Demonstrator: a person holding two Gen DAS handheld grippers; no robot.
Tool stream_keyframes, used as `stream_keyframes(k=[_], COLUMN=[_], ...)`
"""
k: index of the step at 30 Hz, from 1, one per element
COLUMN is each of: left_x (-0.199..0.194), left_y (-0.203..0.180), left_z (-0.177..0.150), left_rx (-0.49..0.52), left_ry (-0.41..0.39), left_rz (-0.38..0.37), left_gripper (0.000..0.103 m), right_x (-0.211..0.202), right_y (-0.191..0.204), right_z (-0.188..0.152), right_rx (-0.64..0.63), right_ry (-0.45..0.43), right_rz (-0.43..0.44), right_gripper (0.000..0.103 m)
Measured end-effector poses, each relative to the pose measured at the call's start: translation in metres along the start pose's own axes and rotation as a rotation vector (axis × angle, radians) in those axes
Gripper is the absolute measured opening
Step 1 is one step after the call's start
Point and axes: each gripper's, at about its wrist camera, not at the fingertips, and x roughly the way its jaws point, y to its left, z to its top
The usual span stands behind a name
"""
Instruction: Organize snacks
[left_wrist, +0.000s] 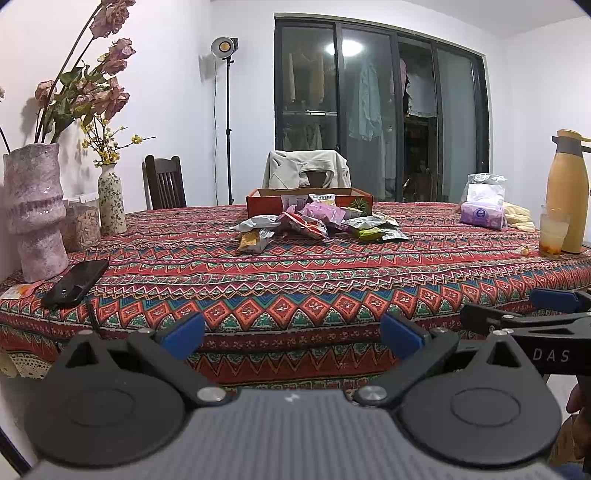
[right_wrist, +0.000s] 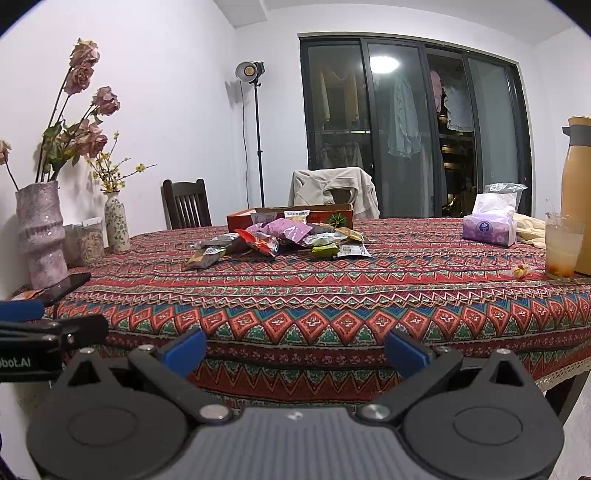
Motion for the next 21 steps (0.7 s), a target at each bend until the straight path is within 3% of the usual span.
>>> stream_keyframes(k=[21], left_x=[-0.0009], left_y=[-0.0018], left_z=[-0.0001], left_rx=[0.003], left_ry=[0.001], left_rz=[0.000], left_gripper=[0.103], right_x=[0.0005], right_y=[-0.0001], right_z=[-0.0004], right_rx=[-0.001], right_ry=[0.004], right_rz=[0.001], right_gripper=[0.103])
